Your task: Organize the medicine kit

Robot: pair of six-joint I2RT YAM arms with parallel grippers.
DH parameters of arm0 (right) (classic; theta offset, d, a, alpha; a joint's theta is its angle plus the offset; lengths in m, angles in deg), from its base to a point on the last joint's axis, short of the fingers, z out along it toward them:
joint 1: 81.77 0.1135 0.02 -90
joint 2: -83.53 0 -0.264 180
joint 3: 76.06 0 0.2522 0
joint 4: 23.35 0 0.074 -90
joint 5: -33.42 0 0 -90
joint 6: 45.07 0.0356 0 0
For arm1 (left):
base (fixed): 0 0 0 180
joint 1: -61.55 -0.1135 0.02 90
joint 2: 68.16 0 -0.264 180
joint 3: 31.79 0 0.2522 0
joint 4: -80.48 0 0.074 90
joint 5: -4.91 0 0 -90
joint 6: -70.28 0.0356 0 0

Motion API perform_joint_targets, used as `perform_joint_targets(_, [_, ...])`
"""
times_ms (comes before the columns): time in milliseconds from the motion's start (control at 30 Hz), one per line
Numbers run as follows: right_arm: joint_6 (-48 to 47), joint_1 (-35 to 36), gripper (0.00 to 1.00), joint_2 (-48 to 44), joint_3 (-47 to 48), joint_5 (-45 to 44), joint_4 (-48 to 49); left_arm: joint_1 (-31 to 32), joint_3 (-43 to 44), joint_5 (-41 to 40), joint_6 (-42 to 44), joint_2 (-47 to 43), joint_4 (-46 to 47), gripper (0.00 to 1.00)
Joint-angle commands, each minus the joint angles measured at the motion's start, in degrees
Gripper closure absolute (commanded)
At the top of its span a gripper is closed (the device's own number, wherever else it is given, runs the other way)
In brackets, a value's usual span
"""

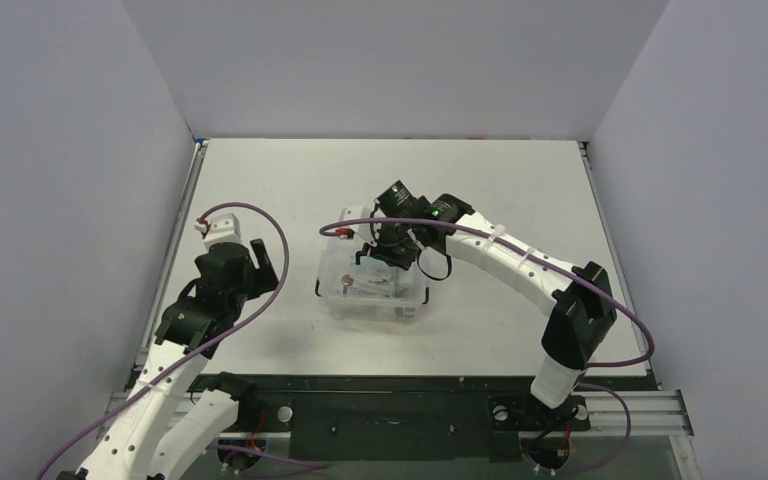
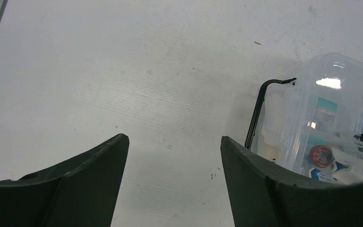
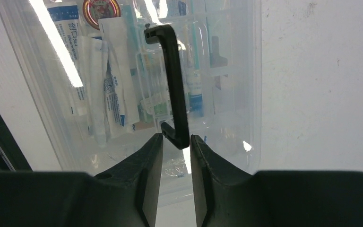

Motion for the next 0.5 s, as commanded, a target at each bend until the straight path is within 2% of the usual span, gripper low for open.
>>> perform_joint_targets(0, [0.96, 0.06, 0.72, -4.45, 0.09, -1.47, 0.63, -0.5, 0.64, 0.42, 1.07, 0.17, 1.87, 0.3])
perform_joint_targets(300, [2.73, 0.12, 0.66, -11.8, -2.13, -2.14, 1.76, -0.54, 0.68, 0.19, 1.14, 0.61, 1.93, 0.29])
perform_joint_targets(467, [4.83, 0.55, 0.65, -16.26, -3.85, -4.0, 3.65, -1.07, 0.91, 0.46, 1.12, 1.32, 1.58, 0.24])
